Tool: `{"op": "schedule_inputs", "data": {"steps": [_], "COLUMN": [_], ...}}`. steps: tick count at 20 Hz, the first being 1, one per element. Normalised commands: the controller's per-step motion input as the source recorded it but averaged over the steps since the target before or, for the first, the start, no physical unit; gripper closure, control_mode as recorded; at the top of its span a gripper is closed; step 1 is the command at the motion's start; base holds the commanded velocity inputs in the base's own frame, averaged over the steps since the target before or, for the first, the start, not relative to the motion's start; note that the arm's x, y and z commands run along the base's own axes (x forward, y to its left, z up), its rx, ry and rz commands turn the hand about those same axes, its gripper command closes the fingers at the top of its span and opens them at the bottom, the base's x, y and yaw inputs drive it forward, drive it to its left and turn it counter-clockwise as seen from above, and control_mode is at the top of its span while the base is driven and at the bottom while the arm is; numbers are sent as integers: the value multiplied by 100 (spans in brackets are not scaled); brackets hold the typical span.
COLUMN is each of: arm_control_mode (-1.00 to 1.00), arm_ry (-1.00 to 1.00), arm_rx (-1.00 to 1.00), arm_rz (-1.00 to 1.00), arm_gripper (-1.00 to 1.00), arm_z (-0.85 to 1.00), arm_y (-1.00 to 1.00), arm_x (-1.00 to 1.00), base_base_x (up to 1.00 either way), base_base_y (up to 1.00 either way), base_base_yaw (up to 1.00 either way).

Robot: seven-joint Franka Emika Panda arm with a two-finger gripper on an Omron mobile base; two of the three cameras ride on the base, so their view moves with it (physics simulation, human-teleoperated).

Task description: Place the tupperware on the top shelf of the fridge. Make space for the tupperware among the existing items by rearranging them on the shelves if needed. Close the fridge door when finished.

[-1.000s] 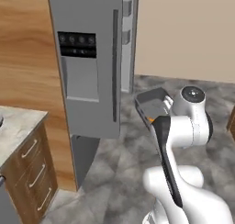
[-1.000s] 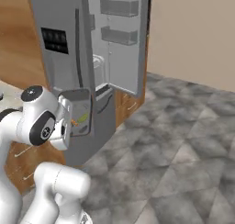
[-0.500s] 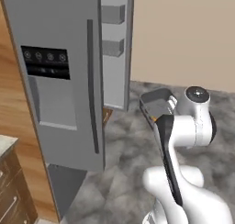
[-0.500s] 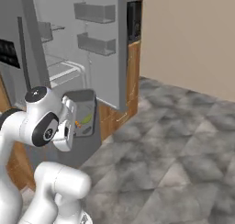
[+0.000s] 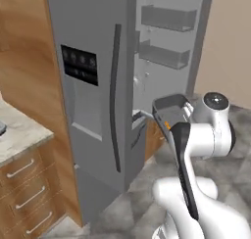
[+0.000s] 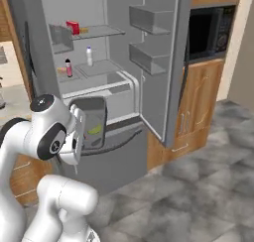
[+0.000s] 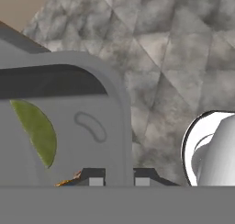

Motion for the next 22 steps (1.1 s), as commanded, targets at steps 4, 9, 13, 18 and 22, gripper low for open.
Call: {"op": "schedule_inputs", "data": {"steps": [4, 9, 13, 18, 22], "arm_control_mode": [100, 100, 100, 100, 100], "arm_ry": [0, 0, 0, 0, 0], "arm_rx": [0, 0, 0, 0, 0], "arm_rz": [0, 0, 0, 0, 0], "arm_gripper": [100, 100, 100, 100, 100], "arm_z": [0, 0, 0, 0, 0], "arm_y": [0, 0, 0, 0, 0], "arm_x": [0, 0, 0, 0, 0], "base_base_x": [36, 25, 19, 23, 56], "base_base_y": [-63, -75, -88, -91, -27], "base_base_yaw": [67, 64, 59, 43, 10]}}
